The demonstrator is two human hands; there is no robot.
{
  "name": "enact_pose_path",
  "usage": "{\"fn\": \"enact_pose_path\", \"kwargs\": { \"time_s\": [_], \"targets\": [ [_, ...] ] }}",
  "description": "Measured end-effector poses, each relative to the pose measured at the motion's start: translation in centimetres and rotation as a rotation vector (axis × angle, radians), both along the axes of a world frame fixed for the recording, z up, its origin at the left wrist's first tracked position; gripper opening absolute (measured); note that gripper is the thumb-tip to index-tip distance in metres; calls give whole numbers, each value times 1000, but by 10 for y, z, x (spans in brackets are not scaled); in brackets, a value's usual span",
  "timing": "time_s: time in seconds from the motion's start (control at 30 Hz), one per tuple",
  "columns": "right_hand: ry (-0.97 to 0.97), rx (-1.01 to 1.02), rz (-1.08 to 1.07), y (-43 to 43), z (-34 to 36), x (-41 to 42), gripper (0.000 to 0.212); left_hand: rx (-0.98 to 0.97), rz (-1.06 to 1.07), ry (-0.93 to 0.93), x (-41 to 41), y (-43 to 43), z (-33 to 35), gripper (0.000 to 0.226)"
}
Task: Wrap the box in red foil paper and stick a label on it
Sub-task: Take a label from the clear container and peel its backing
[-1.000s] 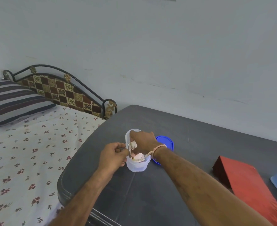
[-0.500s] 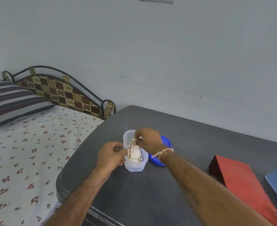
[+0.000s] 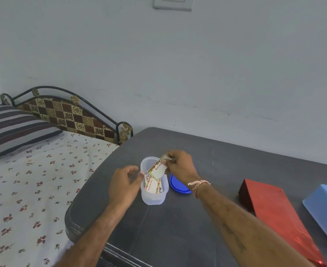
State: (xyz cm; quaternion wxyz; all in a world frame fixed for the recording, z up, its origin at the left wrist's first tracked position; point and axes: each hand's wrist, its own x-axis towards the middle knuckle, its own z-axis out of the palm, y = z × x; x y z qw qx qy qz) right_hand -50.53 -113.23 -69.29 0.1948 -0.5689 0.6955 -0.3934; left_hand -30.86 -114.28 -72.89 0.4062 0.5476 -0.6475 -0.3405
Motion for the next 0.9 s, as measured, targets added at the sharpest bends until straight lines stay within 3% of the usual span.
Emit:
{"fn": "enact_pose_path", "kwargs": {
  "time_s": [0.1, 0.33, 0.4, 0.5, 0.6, 0.8, 0.9],
  "targets": [
    [-295, -52, -83, 19, 4, -1, 11, -55, -37, 77, -9, 9, 12, 26],
    [-828, -144, -36, 69, 8, -4, 15, 127, -228, 303, -38, 33, 34, 14],
    [-834, -175, -8, 91, 10, -8, 21, 135, -290, 337, -41, 46, 41, 16],
    [-671, -234, 30, 128, 7, -17, 28, 128, -403, 242, -43, 67, 47, 17],
    [-620, -185, 75, 159, -3, -24, 15, 144, -535, 107, -47, 88, 46, 18],
    [-803, -185, -86, 219, -44, -25, 12, 266, -514, 277, -67, 146, 16, 9],
    [-835, -195, -124, 243, -58, -30, 14, 174, -519, 167, -78, 170, 0, 7]
  ]
}}
